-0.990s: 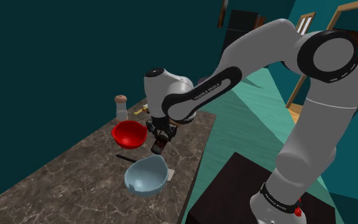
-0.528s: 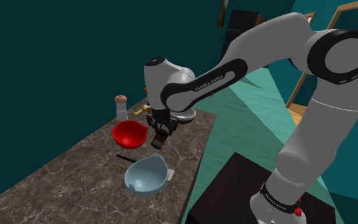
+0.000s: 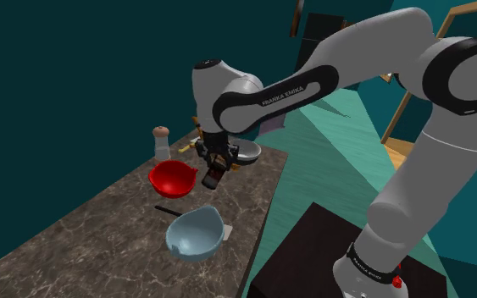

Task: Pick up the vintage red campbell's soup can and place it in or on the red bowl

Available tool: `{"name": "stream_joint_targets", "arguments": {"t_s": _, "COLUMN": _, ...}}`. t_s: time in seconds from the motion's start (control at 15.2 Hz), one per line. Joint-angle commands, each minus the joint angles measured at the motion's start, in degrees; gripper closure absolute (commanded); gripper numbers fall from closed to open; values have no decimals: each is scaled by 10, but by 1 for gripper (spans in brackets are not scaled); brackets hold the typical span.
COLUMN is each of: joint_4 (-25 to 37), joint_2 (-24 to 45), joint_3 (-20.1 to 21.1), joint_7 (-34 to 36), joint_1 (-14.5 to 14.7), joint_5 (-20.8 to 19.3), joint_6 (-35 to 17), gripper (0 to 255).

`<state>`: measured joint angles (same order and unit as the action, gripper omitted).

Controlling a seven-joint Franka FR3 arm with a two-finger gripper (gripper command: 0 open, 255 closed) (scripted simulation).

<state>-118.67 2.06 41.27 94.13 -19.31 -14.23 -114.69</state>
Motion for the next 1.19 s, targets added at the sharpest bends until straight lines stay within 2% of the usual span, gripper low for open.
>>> {"name": "stream_joint_targets", "arguments": {"t_s": 0.0, "joint_4": 9, "joint_2": -8, "joint_3": 0, "joint_7": -8, "joint_1": -1, "joint_5": 8, "joint_6": 14, "gripper": 255}}
{"name": "stream_joint_targets", "arguments": {"t_s": 0.13, "joint_4": 16, "joint_2": -13, "joint_3": 0, "joint_7": -12, "joint_1": -1, "joint_5": 12, "joint_6": 24, "gripper": 255}}
{"name": "stream_joint_targets", "arguments": {"t_s": 0.4, "joint_4": 139, "joint_2": 102, "joint_3": 3, "joint_7": 30, "joint_1": 23, "joint_5": -62, "joint_6": 72, "gripper": 255}}
{"name": "stream_joint_targets", "arguments": {"t_s": 0.73, "joint_4": 321, "joint_2": 241, "joint_3": -19, "joint_7": 51, "joint_1": 91, "joint_5": -135, "joint_6": 148, "gripper": 255}}
{"name": "stream_joint_targets", "arguments": {"t_s": 0.99, "joint_4": 509, "joint_2": 358, "joint_3": -47, "joint_7": 38, "joint_1": 167, "joint_5": -181, "joint_6": 224, "gripper": 255}}
{"name": "stream_joint_targets", "arguments": {"t_s": 1.12, "joint_4": 494, "joint_2": 358, "joint_3": -48, "joint_7": 43, "joint_1": 165, "joint_5": -182, "joint_6": 210, "gripper": 255}}
